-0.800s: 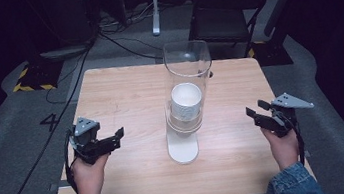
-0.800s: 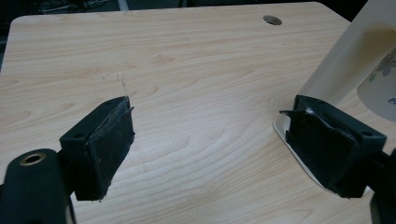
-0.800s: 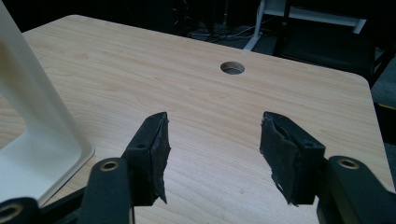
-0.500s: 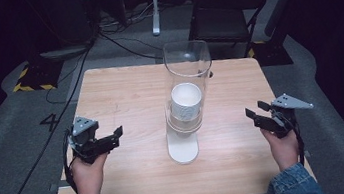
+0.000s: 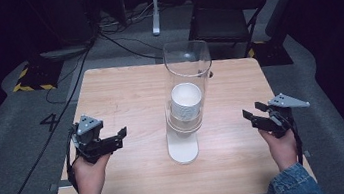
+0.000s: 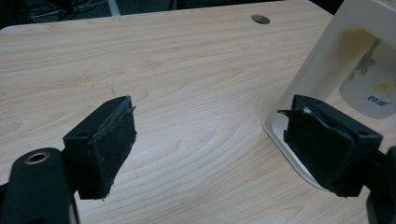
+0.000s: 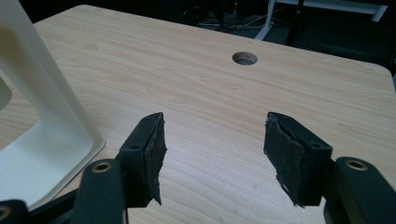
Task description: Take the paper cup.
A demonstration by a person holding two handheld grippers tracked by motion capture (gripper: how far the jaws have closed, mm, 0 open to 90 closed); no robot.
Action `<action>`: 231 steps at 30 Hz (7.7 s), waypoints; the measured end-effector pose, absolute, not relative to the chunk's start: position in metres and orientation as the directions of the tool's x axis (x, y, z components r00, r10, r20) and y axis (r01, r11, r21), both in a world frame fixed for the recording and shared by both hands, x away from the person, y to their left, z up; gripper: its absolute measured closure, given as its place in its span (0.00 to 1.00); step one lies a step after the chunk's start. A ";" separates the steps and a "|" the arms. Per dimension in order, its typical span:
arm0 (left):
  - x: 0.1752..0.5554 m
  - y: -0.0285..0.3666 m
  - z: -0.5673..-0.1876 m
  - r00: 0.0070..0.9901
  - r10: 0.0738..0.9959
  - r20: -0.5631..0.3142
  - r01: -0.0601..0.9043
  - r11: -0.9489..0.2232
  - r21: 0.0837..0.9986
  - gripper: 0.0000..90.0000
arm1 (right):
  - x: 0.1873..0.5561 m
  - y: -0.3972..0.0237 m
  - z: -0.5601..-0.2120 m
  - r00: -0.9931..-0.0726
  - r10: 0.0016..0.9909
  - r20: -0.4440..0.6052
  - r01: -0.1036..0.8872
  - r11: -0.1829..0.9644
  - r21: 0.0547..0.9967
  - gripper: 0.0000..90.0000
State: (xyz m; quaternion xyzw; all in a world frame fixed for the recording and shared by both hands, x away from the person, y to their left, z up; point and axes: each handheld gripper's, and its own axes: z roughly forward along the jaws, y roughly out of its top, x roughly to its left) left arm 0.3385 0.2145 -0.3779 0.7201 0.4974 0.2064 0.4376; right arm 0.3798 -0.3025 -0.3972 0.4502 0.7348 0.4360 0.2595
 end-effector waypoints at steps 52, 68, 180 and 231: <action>0.344 0.207 -0.386 0.438 0.886 -0.151 0.570 -0.144 0.809 0.18 | 0.371 -0.168 -0.414 -0.784 0.616 0.077 0.351 0.337 0.874 0.34; 0.345 0.206 -0.387 0.446 0.882 -0.153 0.578 -0.153 0.802 0.18 | 0.377 -0.143 -0.428 -0.807 0.582 0.096 0.310 0.280 0.908 0.30; 0.349 0.210 -0.392 0.445 0.879 -0.174 0.599 -0.148 0.787 0.18 | 0.377 -0.134 -0.487 -0.786 0.616 0.051 0.358 0.386 0.850 0.39; 0.374 0.190 -0.390 0.502 0.846 -0.178 0.600 -0.193 0.777 0.18 | 0.365 -0.180 -0.488 -0.694 0.719 -0.027 0.440 0.454 0.775 0.39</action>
